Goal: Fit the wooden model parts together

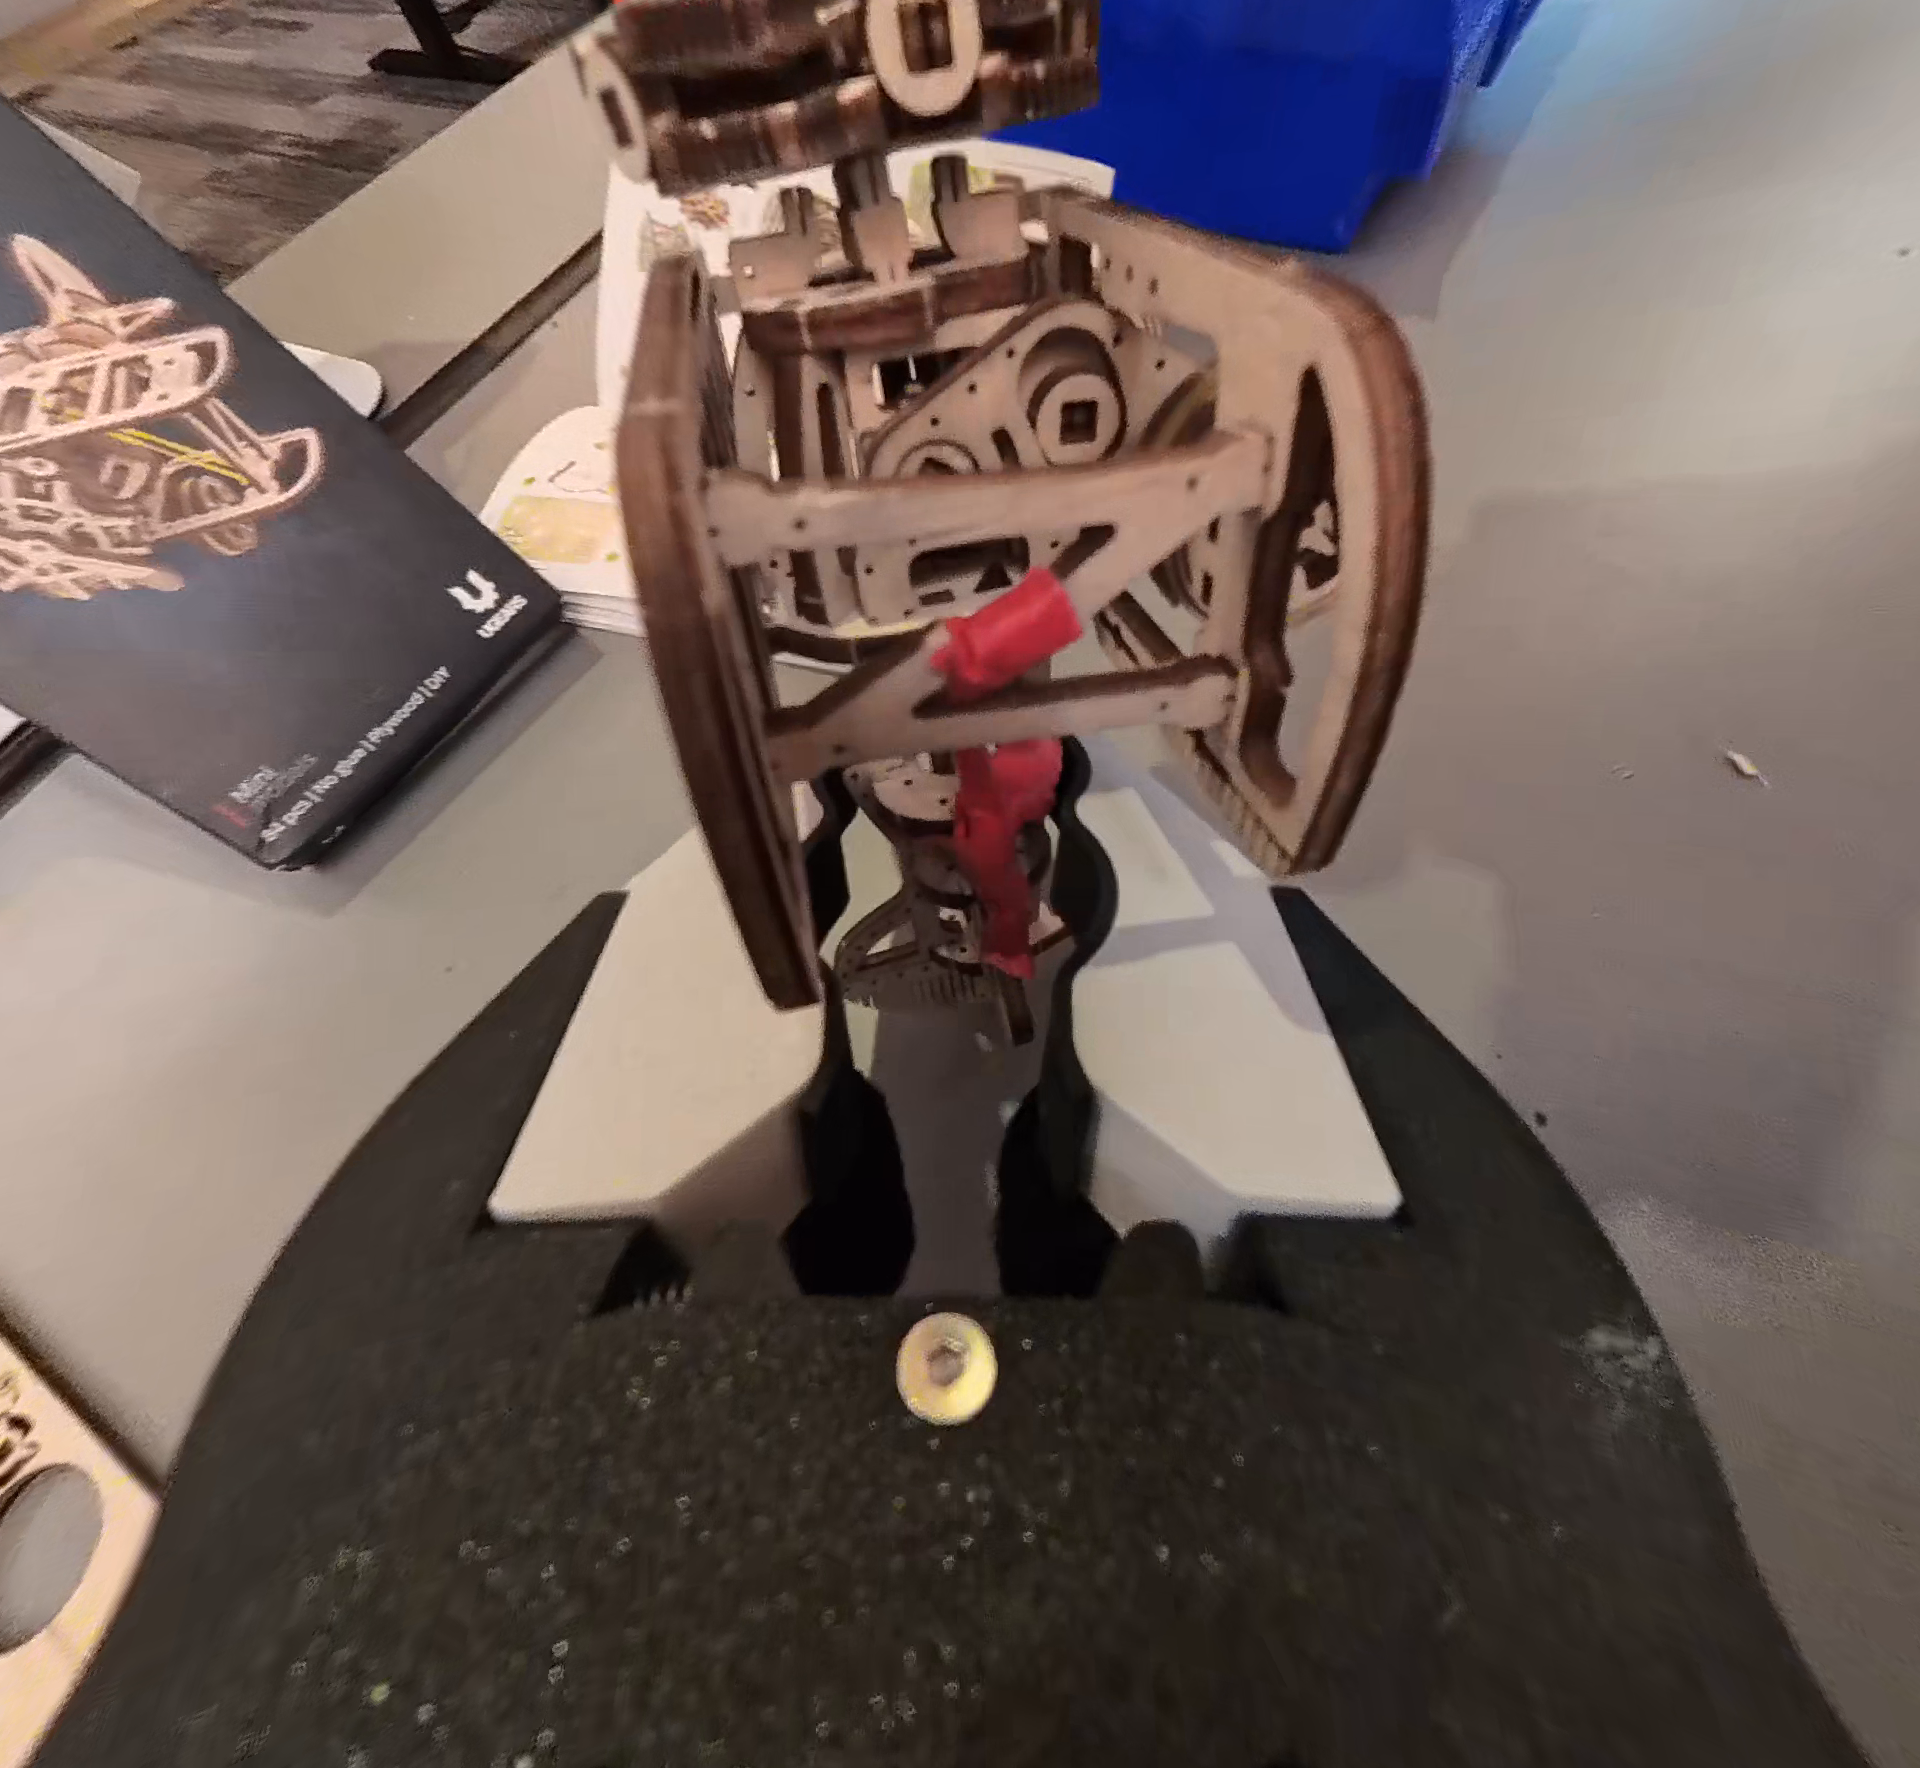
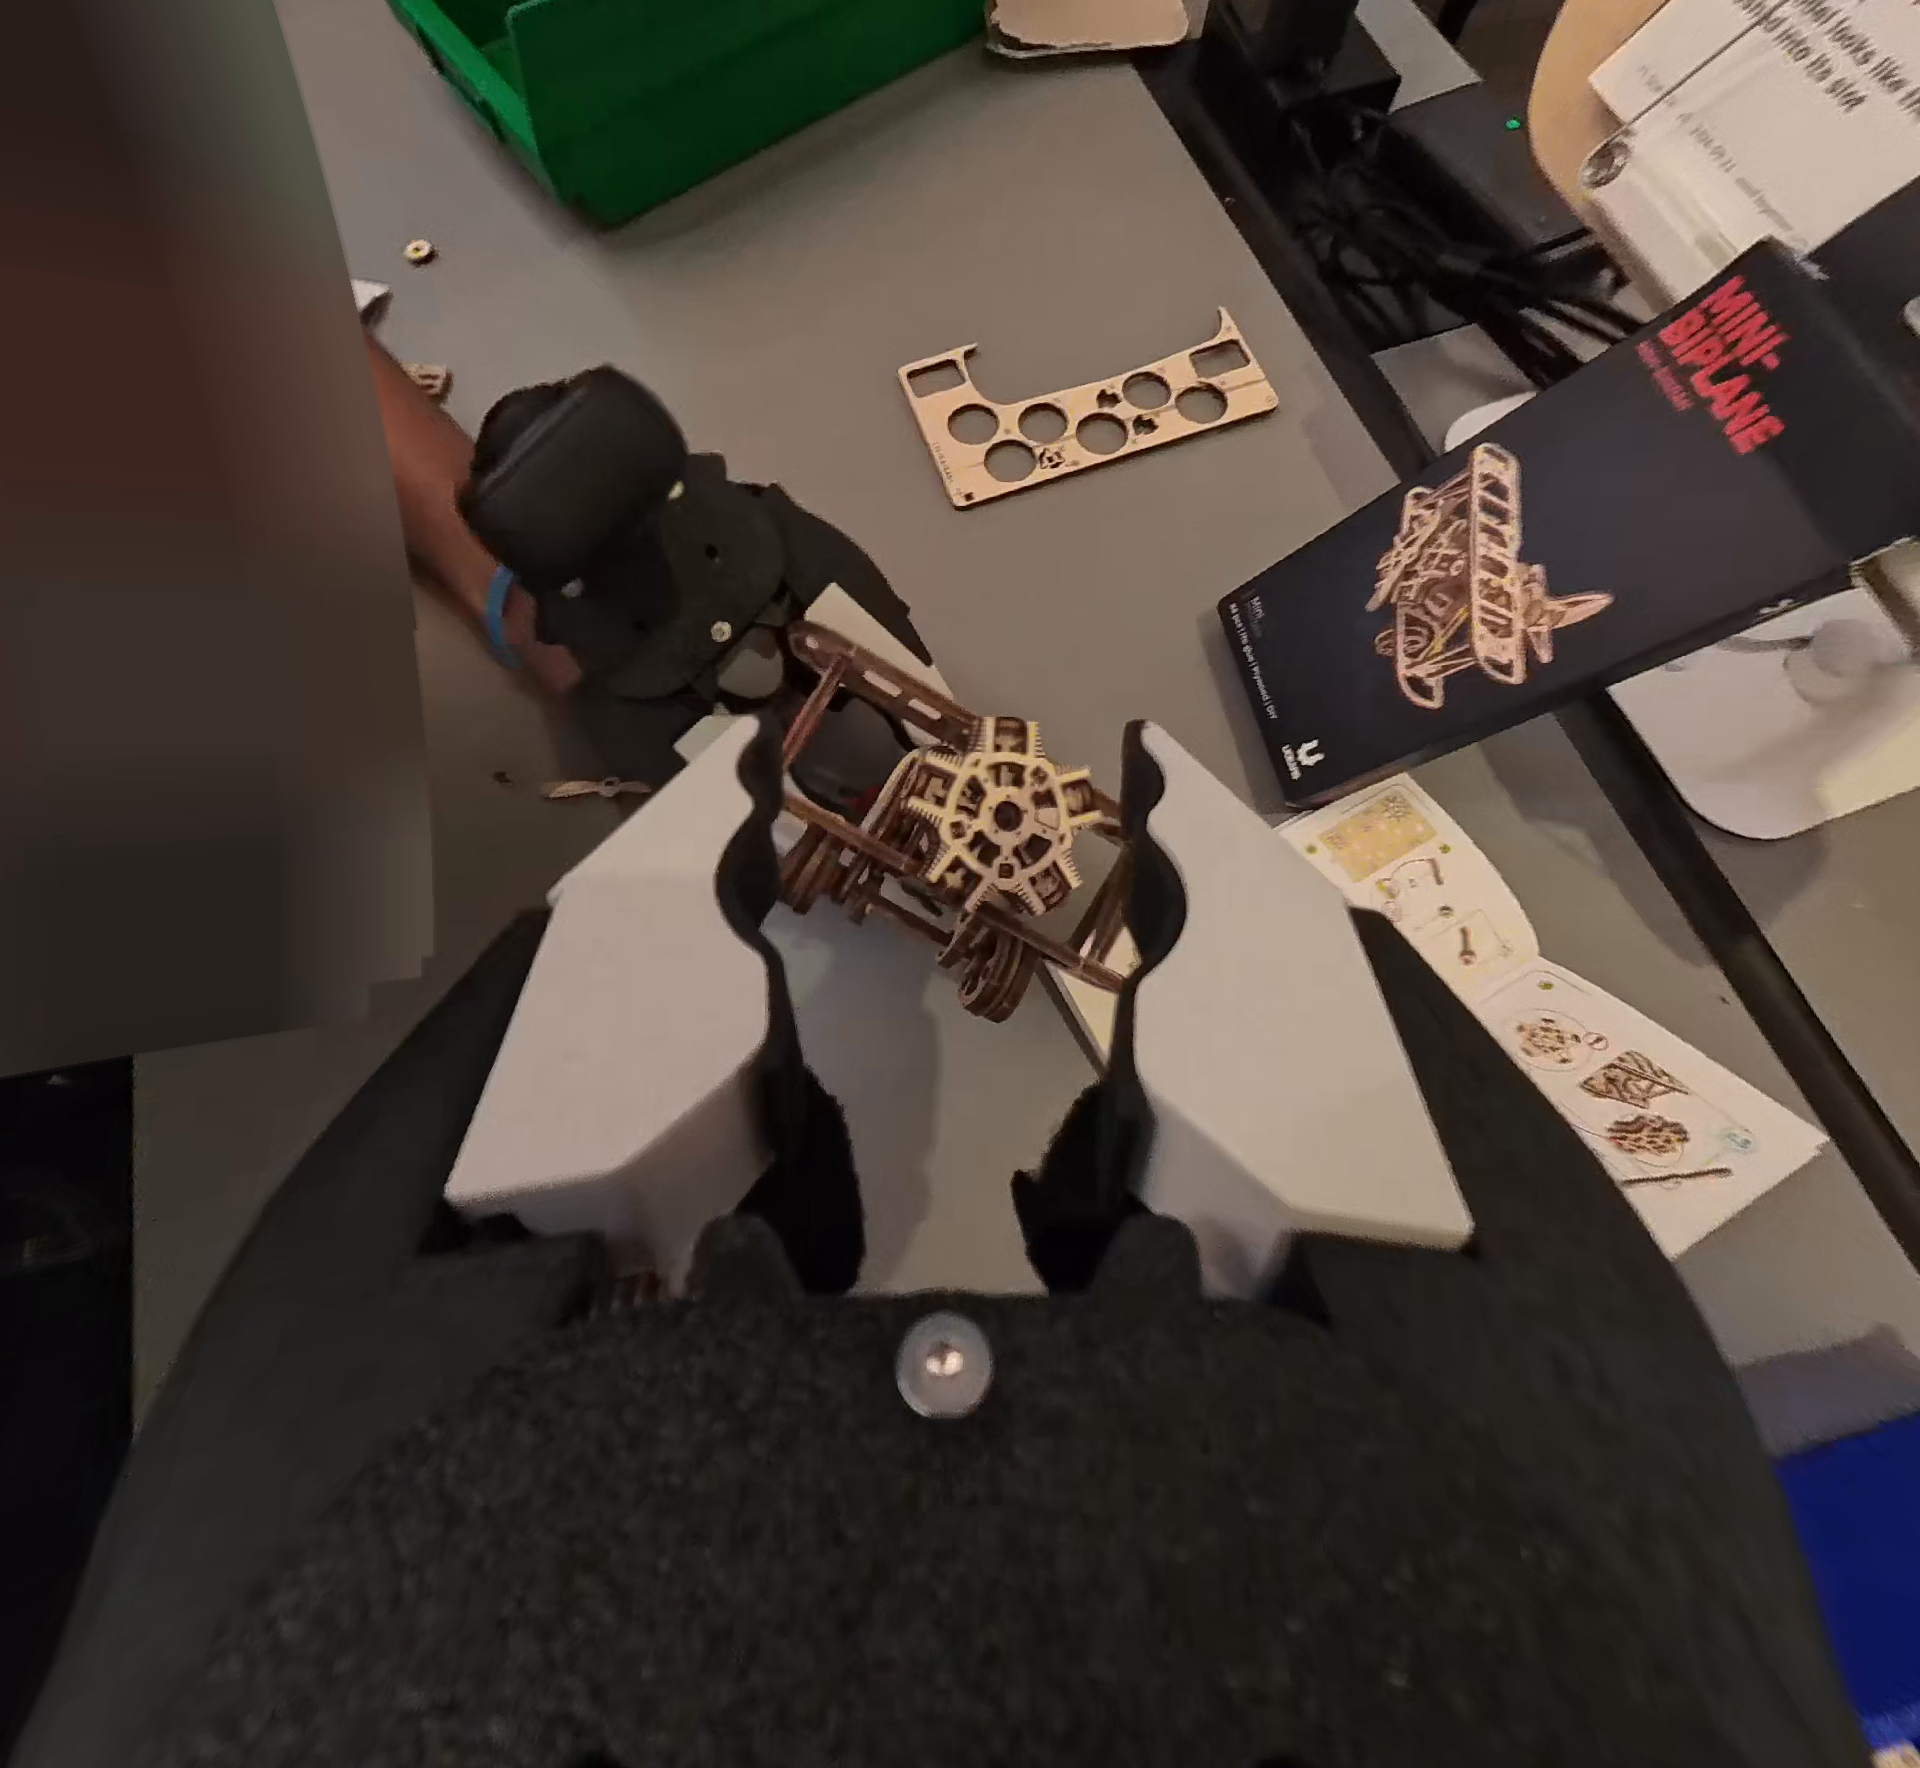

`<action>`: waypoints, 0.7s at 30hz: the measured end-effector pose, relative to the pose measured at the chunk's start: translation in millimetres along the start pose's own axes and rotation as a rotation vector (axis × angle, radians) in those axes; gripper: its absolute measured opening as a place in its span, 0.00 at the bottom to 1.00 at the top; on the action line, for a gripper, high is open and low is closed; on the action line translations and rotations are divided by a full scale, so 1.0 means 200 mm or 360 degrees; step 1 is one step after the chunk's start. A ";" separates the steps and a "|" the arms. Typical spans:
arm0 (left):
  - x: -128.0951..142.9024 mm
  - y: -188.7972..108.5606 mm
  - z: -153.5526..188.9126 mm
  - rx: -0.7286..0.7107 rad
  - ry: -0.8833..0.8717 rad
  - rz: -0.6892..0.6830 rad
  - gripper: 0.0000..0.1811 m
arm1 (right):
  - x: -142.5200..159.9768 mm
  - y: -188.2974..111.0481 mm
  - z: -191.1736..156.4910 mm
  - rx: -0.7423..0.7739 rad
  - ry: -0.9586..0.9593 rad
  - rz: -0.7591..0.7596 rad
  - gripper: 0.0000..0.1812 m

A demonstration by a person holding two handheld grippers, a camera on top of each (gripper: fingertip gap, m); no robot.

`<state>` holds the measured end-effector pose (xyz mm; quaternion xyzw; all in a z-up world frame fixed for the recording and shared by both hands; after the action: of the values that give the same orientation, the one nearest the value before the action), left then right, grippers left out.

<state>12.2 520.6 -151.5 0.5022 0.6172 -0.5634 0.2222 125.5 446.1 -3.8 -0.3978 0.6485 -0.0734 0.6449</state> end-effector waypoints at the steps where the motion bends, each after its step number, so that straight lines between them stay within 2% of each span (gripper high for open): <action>1: 0.00 0.00 0.00 0.0025 -0.0004 0.0000 0.18 | 0.02 0.01 0.01 -0.0012 -0.0002 -0.0012 0.35; 6: 0.00 0.02 0.00 0.0120 -0.0008 -0.0005 0.18 | 0.07 0.03 0.03 -0.0084 -0.0043 -0.0018 0.31; 12: -0.01 0.03 0.01 0.0155 0.0010 -0.0007 0.18 | 0.10 0.02 0.05 -0.0060 -0.0365 -0.0290 0.30; 14: -0.01 0.03 0.01 0.0155 0.0017 -0.0010 0.18 | 0.08 0.03 0.07 -0.0110 -0.0421 -0.0431 0.35; 18: -0.01 0.04 0.00 0.0168 -0.0009 -0.0011 0.18 | 0.06 0.09 0.09 -0.0058 -0.0708 -0.0635 0.36; 21: -0.01 0.04 0.01 0.0166 0.0001 -0.0012 0.18 | 0.04 0.12 0.12 -0.0230 -0.0551 -0.0684 0.36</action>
<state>18.4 517.8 -154.4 0.5110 0.5890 -0.5955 0.1933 137.6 466.2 -27.9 -0.5775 0.4331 -0.0930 0.6857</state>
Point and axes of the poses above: each gripper's, where its closed fingertips meet, y out along the fingers, x out of its underside, z = x × y across the jaws, the point moved 9 cm from there along -y, back along the fingers, and after that the axes turned 9 degrees about y, right-handed, at the moved point
